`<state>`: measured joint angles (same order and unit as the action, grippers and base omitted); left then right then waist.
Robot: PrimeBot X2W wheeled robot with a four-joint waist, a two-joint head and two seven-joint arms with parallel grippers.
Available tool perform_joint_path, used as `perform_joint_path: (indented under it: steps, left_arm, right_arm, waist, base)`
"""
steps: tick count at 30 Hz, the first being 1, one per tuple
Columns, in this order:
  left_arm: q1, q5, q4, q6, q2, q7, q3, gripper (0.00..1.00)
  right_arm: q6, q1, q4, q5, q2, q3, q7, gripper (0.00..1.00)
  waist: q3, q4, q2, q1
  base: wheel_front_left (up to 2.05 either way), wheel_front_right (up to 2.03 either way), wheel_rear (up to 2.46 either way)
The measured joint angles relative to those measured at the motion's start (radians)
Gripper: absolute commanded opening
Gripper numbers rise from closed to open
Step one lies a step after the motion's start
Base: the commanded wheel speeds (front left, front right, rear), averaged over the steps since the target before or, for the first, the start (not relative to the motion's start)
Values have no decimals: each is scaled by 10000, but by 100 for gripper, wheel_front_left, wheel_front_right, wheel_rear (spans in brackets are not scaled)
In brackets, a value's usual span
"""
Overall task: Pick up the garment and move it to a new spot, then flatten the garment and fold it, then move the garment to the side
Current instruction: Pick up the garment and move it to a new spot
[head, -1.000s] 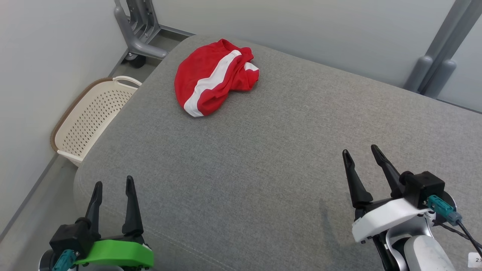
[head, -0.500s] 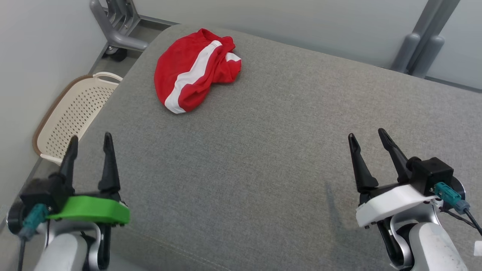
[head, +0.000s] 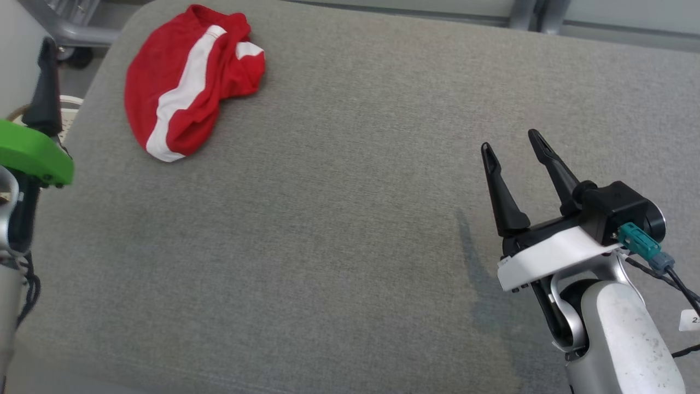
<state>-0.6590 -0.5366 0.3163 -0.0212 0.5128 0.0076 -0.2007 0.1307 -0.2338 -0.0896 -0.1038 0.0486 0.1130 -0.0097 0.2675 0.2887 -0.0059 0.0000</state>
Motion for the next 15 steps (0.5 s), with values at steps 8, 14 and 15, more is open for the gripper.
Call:
perform_joint_path:
  steps: [8, 14, 15]
  left_arm:
    - [-1795, -483, 1954, -426, 545, 997, 253, 100]
    - [-2399, -345, 2857, -583, 715, 1149, 12, 100]
    - [-2490, -345, 3014, -598, 717, 1141, -2, 100]
  right_arm:
    - [0, -227, -537, 441, 10, -35, 194, 100]
    - [0, -267, -991, 702, 10, -253, 349, 100]
    - [0, -268, -1085, 748, 12, -284, 355, 100]
  waist:
    - [1151, -1122, 0, 0]
    - [1931, -1720, 0, 2]
    - [2078, -1827, 0, 2]
  base:
    - [0, 0, 0]
    - [0, 0, 0]
    - [0, 0, 0]
